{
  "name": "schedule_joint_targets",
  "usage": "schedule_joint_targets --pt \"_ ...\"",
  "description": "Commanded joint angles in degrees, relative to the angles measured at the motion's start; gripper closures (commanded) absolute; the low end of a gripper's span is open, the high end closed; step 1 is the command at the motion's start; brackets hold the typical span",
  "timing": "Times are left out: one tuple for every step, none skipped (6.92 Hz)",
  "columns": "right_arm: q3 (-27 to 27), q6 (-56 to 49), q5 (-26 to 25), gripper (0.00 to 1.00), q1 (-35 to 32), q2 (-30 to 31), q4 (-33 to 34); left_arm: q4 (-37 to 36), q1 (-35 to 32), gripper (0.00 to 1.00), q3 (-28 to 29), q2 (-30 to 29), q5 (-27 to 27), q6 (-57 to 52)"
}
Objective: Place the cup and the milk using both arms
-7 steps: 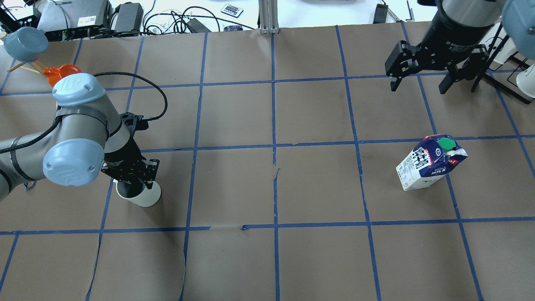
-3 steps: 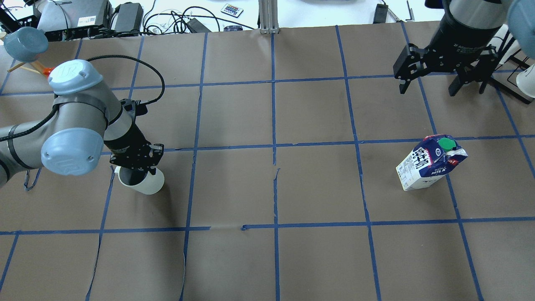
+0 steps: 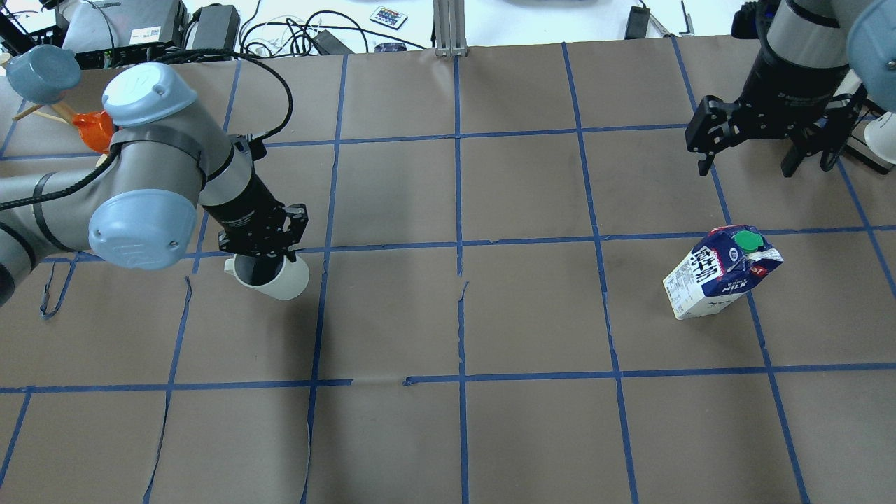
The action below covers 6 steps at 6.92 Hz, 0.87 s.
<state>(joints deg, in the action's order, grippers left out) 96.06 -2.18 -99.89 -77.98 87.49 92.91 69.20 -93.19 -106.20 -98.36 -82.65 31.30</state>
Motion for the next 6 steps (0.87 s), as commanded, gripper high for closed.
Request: schedule_joint_targets --pt "2.73 -5.09 -0.48 0.00 1.60 -0.04 2.71 -2.13 -10.12 1.00 3.00 -2.96 3.37 21.43" --pt "4.39 -5.20 0.13 0.00 1.51 -0.12 2.80 -3.01 -13.83 1.00 3.10 -4.54 3.29 23.35" --pt "6.58 -5.28 -0.04 0.00 1.51 -0.12 2.97 -7.28 -15.43 1.00 3.10 -7.08 3.28 25.46" --pt "7.12 -6.42 -0.12 0.00 1.51 -0.12 2.89 -11.59 -17.97 1.00 3.36 -9.37 3.37 28.70" --pt "7.30 -7.30 -0.04 0.00 1.51 -0.30 3.06 -12.59 -20.60 1.00 4.24 -11.48 2.50 29.08" --pt "7.65 -7.22 0.05 0.00 1.60 -0.47 4.02 -12.43 -21.33 1.00 5.72 -12.63 2.23 29.34"
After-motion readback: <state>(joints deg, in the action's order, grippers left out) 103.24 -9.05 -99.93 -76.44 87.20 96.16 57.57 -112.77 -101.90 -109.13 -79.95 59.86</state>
